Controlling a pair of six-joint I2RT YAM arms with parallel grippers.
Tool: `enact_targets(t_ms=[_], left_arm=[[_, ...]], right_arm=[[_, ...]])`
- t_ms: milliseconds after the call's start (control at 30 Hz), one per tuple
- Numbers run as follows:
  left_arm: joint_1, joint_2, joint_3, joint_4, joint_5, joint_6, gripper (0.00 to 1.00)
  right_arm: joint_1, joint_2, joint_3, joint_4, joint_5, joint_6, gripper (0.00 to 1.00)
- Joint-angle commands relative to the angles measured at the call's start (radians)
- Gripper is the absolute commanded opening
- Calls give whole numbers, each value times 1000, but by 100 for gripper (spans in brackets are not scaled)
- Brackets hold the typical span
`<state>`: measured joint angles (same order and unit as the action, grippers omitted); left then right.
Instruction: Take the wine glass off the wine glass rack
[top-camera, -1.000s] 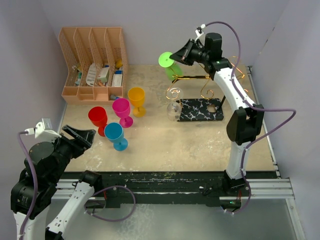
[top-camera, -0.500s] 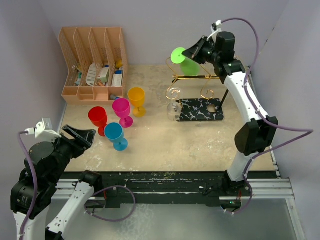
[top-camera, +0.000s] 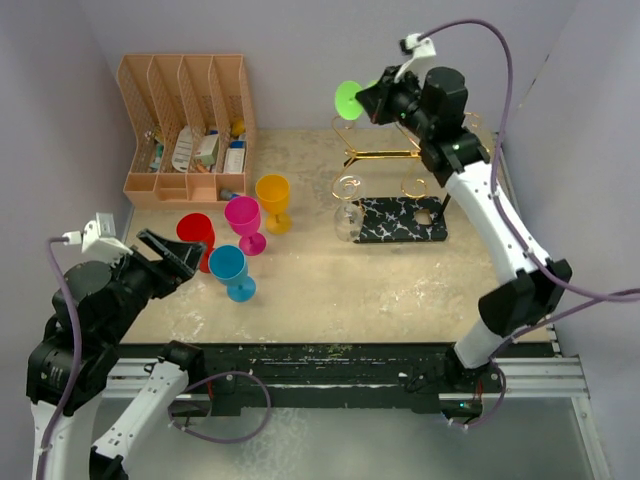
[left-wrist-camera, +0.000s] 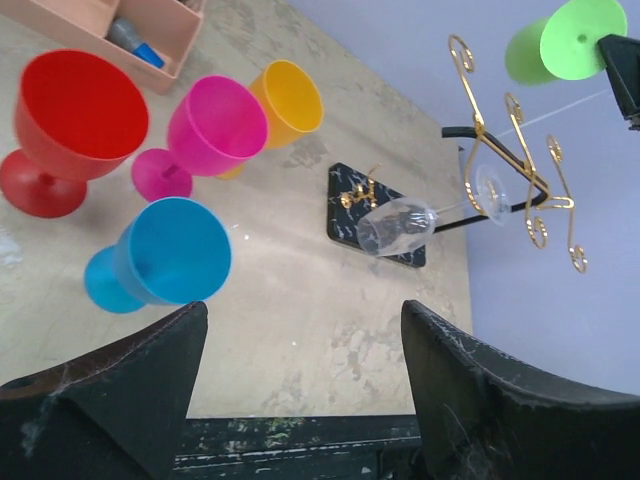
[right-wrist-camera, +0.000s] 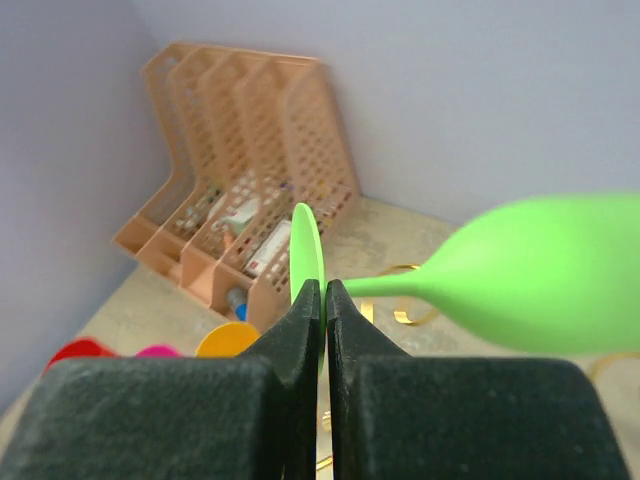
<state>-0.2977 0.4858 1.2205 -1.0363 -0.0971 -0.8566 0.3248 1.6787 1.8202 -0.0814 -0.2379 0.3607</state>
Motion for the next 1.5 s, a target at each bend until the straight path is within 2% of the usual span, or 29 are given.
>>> enact_targets(t_ms=[0, 200, 433, 567, 733, 1067, 1200, 1467], left_arm=[[-3, 62, 22, 151, 115, -40, 82], [-3, 84, 41, 223, 169, -126, 82], [-3, 30, 22, 310, 190, -348, 81], [-2, 18, 1, 361, 237, -461, 81], [-3, 35, -10, 362, 318, -536, 81], [-4, 57, -72, 353, 547, -618, 80], [-3, 44, -88, 334, 566, -655, 80], [-2, 34, -170, 423, 611, -724, 77]], right_arm=[[203, -183, -25, 107, 94, -362, 0], [376, -330, -143, 81, 144, -512, 0], [618, -498, -289, 0, 197, -638, 0], [853, -523, -358, -37, 399, -720, 0], [1070, -517, -464, 65, 668, -820, 0], [1198, -432, -557, 371, 912, -1023, 0], [1215, -429, -621, 515, 924, -1119, 0], [1244, -394, -684, 648, 897, -1222, 0]])
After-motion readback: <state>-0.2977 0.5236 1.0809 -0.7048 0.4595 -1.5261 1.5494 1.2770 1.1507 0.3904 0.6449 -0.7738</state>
